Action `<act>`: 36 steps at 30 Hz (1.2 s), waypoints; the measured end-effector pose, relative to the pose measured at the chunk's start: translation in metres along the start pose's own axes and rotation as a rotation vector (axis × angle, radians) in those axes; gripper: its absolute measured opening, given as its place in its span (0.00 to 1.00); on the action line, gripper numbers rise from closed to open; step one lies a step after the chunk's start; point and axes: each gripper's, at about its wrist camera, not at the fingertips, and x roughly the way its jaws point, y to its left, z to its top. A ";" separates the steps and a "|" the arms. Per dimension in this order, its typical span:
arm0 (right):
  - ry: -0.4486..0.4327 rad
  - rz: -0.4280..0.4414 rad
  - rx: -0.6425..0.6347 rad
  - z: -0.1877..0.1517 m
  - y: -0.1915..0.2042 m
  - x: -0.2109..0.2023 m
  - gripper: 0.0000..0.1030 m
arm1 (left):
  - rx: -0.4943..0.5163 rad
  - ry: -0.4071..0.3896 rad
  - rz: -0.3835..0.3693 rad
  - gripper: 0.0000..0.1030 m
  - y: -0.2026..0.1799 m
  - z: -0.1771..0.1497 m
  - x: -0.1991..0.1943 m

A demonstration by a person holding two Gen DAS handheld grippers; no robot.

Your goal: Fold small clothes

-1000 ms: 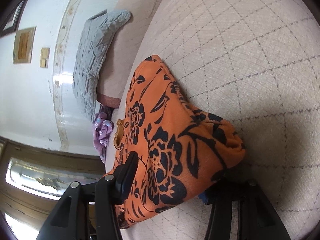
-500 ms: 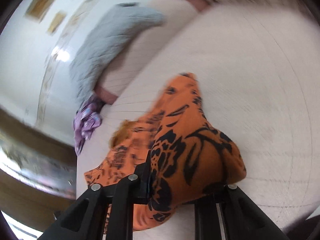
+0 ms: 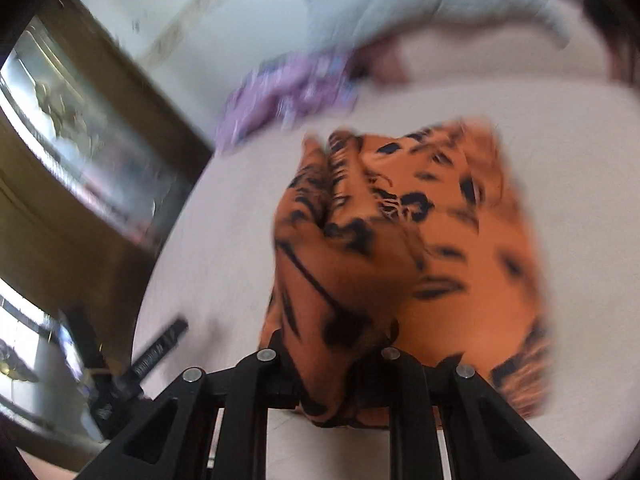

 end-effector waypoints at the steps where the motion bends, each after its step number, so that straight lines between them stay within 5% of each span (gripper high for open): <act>1: 0.048 0.003 0.021 -0.009 0.002 0.021 0.31 | -0.008 0.004 0.011 0.99 0.005 0.002 0.005; 2: 0.079 0.004 0.035 -0.016 0.001 0.036 0.35 | -0.016 0.007 0.015 0.99 0.011 0.003 0.005; 3: 0.071 0.012 0.042 -0.023 0.002 0.045 0.50 | -0.029 0.007 0.010 0.99 0.018 0.005 0.006; 4: 0.012 0.054 0.020 -0.028 0.004 0.040 0.79 | -0.039 0.006 -0.002 0.99 0.023 0.007 0.008; 5: -0.001 0.158 -0.020 -0.030 0.007 0.032 0.89 | -0.047 0.003 -0.022 0.99 0.026 0.007 0.007; 9: 0.115 0.306 -0.100 -0.027 0.007 0.013 0.93 | -0.049 -0.048 -0.119 0.99 0.017 0.011 -0.004; 14: -0.042 0.457 0.003 -0.019 -0.062 -0.064 0.85 | 0.015 -0.232 -0.343 0.99 -0.017 0.009 -0.050; 16: -0.105 0.401 0.036 -0.012 -0.094 -0.091 0.62 | 0.101 -0.276 -0.426 0.99 -0.044 0.000 -0.066; 19: -0.115 0.331 0.090 -0.007 -0.121 -0.095 0.30 | 0.202 -0.223 -0.468 0.99 -0.084 -0.008 -0.064; 22: -0.055 0.319 0.172 -0.009 -0.133 -0.061 0.30 | 0.277 -0.159 -0.396 0.99 -0.113 -0.014 -0.050; 26: 0.064 0.258 0.205 -0.031 -0.147 -0.017 0.11 | 0.401 0.057 -0.073 0.99 -0.128 -0.032 0.011; 30: 0.084 0.262 0.173 -0.018 -0.149 -0.020 0.09 | 0.334 0.107 -0.155 1.00 -0.112 -0.023 0.022; 36: -0.042 0.215 0.142 0.047 -0.141 -0.027 0.14 | 0.399 0.057 -0.130 1.00 -0.120 -0.028 0.020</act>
